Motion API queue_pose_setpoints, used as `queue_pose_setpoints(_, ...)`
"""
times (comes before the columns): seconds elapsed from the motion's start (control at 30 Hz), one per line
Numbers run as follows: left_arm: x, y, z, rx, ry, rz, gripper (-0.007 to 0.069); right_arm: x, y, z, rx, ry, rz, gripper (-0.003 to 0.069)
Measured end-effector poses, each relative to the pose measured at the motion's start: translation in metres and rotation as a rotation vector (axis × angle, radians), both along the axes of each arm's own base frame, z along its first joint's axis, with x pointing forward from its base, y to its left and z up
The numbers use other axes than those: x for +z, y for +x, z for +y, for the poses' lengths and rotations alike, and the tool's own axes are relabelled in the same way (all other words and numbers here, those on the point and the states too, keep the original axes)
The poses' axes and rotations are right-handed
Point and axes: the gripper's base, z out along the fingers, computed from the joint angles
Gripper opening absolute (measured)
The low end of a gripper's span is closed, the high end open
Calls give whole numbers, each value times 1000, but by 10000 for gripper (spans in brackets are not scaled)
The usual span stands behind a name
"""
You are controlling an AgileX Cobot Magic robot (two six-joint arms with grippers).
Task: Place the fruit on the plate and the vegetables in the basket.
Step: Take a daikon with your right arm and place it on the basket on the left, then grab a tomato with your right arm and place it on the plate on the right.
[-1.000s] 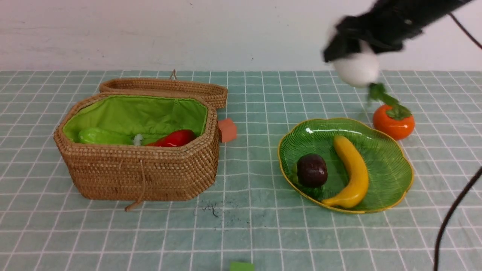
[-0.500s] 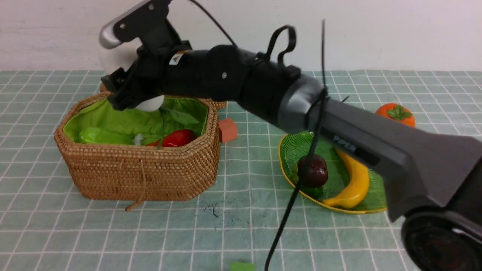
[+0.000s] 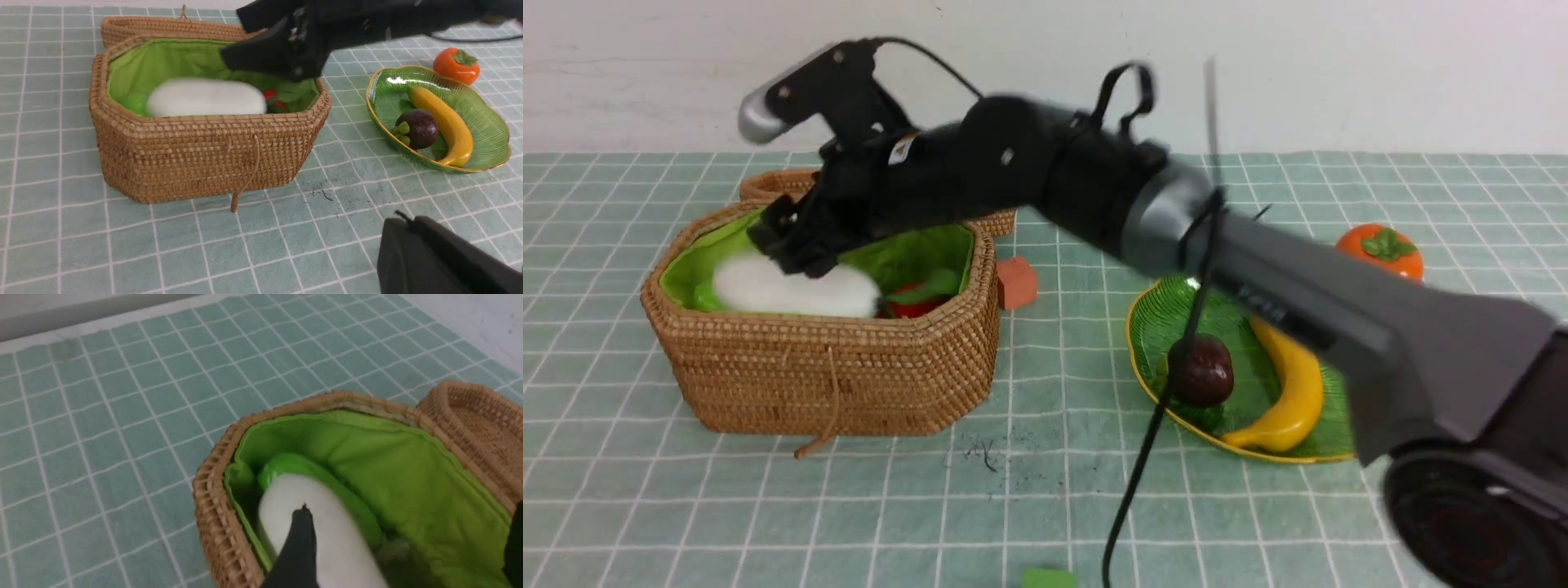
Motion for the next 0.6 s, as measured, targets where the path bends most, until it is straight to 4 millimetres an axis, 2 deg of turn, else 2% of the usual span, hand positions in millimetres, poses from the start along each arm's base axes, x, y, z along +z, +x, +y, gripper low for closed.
queue_pose_setpoints(0.13,2,0,-2,-16,-9,-16,-8,47,-10,-38,-12,-47,56,559)
queue_pose_setpoints(0.2,3,0,-3,-31,-9,-32,-8,80,-19,-76,-61,-120,82,464)
queue_pose_setpoints(0.3,4,-1,-5,-62,-18,-48,-8,107,-19,-128,-209,-200,111,325)
queue_pose_setpoints(0.33,5,-1,-6,-72,-22,-52,-8,110,-16,-143,-265,-224,126,284)
queue_pose_setpoints(0.37,6,-2,-8,-92,-31,-59,-10,111,-7,-170,-380,-260,162,209)
queue_pose_setpoints(0.4,6,-2,-8,-94,-33,-57,-11,111,-6,-174,-398,-264,168,209)
queue_pose_setpoints(0.43,7,-3,-10,-116,-51,-63,-13,106,8,-208,-562,-299,225,147)
queue_pose_setpoints(0.5,8,-4,-12,-136,-72,-67,-13,97,24,-244,-731,-294,300,121)
queue_pose_setpoints(0.6,11,-4,-14,-157,-90,-89,-13,69,55,-318,-1007,-279,424,142)
